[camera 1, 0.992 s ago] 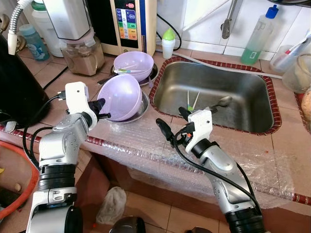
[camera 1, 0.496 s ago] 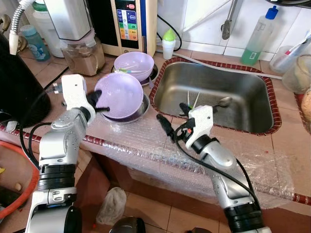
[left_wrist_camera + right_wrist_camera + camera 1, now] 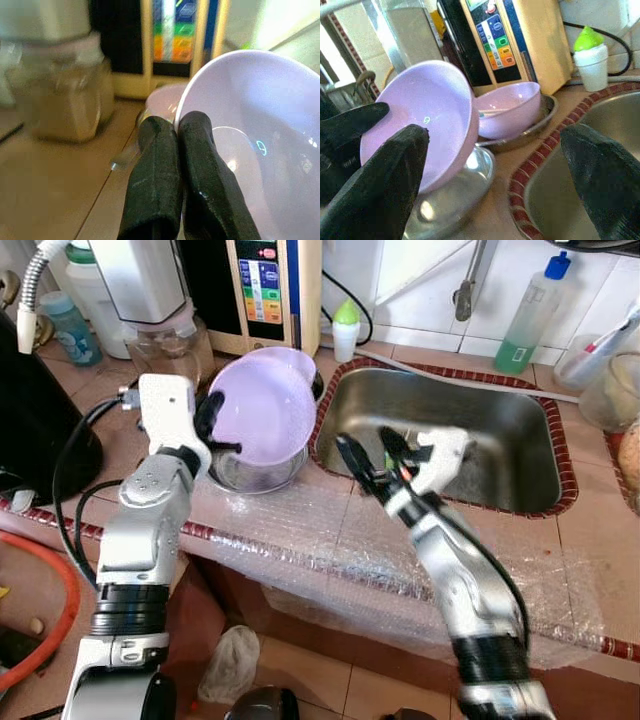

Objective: Kitchen organization

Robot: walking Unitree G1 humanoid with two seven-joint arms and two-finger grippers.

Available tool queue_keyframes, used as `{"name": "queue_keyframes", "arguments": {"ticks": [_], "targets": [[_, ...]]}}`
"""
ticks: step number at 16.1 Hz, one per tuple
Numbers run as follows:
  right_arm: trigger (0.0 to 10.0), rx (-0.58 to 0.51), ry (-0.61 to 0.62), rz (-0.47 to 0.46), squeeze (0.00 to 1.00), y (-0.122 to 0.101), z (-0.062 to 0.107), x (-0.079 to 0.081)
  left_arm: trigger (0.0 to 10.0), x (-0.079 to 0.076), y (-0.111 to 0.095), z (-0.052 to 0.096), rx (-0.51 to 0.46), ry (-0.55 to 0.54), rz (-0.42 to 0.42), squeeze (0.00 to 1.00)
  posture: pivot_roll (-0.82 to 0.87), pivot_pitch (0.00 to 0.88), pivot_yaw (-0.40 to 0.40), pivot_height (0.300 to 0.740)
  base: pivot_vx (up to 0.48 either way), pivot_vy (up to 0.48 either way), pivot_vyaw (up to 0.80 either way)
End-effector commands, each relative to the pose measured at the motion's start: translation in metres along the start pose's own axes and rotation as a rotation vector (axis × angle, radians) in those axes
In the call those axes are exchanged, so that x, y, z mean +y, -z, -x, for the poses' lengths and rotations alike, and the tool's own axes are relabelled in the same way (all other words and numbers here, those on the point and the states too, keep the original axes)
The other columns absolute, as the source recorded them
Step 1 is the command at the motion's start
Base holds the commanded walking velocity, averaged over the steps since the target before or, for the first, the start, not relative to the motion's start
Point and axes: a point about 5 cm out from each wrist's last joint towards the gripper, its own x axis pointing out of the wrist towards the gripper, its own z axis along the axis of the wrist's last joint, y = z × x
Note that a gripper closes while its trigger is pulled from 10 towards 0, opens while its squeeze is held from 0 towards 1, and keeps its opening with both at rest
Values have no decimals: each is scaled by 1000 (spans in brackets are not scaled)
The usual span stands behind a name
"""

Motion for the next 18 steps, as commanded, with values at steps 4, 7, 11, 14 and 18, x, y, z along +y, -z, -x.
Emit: {"name": "queue_keyframes", "arguments": {"ticks": [4, 7, 11, 14, 18], "targets": [[10000, 17, -21, -34, 0, 9, -20, 14, 0, -20, -18, 0, -116, 104, -73, 0, 24, 0, 66, 740, 0, 0, 0], [0, -2, -4, -33, 0, 8, -28, 14, 0, -25, -18, 2, -142, 121, -80, 0, 27, 0, 62, 740, 0, 0, 0], [0, -20, 111, -58, 0, 1, -35, 1, 0, -32, -22, 5, -193, 144, -84, 0, 25, 0, 60, 740, 0, 0, 0], [0, -7, 115, -66, 0, -1, -40, 0, 0, -32, -25, 3, -229, 143, -79, 0, 18, 3, 63, 740, 0, 0, 0], [0, 5, 158, -93, 0, -2, -45, -4, 0, -40, -27, 5, -262, 198, -75, 0, 16, 2, 62, 740, 0, 0, 0]]}}
